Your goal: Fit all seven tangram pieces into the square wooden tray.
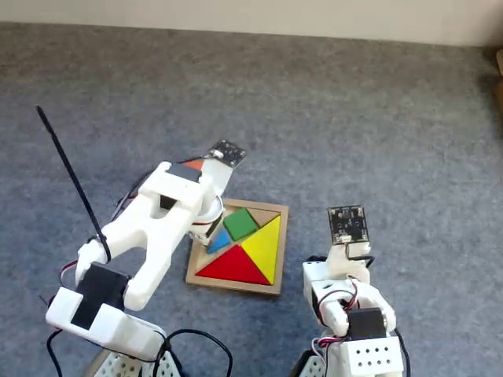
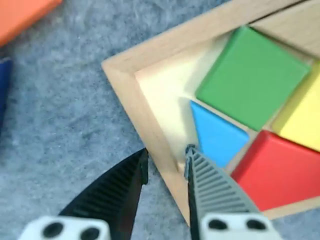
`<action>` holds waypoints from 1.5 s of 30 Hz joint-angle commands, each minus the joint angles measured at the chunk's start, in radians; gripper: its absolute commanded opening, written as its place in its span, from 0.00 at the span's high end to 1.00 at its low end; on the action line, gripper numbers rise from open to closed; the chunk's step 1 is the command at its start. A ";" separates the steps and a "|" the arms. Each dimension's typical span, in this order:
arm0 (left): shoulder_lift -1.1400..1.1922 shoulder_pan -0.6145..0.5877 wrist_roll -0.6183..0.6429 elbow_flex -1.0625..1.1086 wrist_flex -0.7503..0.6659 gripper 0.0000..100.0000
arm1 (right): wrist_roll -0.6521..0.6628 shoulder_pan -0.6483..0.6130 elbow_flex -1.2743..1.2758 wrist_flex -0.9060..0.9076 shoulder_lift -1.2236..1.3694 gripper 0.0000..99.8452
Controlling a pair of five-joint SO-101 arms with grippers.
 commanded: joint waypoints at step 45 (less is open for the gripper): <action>-0.030 0.056 0.224 -0.232 0.178 0.80 | -0.005 -0.007 0.148 0.005 -0.010 0.98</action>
